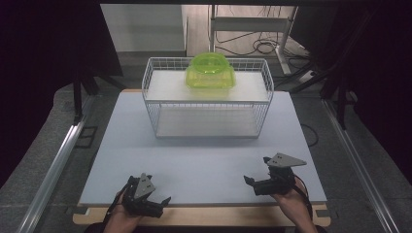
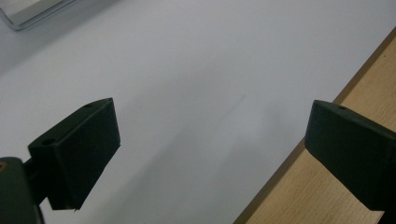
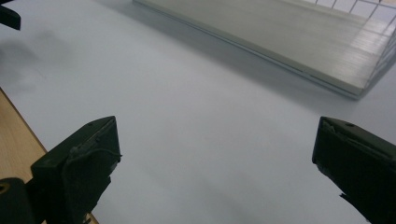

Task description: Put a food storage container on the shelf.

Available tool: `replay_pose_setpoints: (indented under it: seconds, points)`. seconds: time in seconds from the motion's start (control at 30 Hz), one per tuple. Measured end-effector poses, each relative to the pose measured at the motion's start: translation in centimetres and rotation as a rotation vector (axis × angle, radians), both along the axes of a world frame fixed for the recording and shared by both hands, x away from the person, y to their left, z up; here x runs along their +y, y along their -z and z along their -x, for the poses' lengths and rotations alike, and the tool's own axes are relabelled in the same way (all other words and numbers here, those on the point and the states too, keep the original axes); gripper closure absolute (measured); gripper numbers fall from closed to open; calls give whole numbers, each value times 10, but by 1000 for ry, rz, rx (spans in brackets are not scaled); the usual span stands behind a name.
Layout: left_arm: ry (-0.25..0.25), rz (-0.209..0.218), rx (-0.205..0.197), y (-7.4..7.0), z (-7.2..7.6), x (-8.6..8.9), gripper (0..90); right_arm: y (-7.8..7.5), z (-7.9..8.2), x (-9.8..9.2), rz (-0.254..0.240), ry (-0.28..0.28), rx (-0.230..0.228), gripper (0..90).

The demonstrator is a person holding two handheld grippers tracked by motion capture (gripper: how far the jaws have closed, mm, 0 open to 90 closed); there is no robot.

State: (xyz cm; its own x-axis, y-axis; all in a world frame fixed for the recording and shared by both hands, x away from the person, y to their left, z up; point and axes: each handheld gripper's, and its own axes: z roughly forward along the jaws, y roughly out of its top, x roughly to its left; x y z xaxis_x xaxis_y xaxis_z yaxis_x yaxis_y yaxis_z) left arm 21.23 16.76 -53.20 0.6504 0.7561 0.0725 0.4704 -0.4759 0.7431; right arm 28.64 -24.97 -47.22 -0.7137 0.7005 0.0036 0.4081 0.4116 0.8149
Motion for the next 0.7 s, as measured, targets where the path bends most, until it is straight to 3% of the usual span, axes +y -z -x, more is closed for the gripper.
replay_pose_setpoints:
  seconds: [0.27, 0.7]
  points:
    - [1, -4, -1, 0, 0, 0, 34, 13, 5, -14, 17, 35, 22, 13]
    - [2, -5, -4, 2, -1, 1, 34, 33, 1, -31, 87, 76, 66, 13]
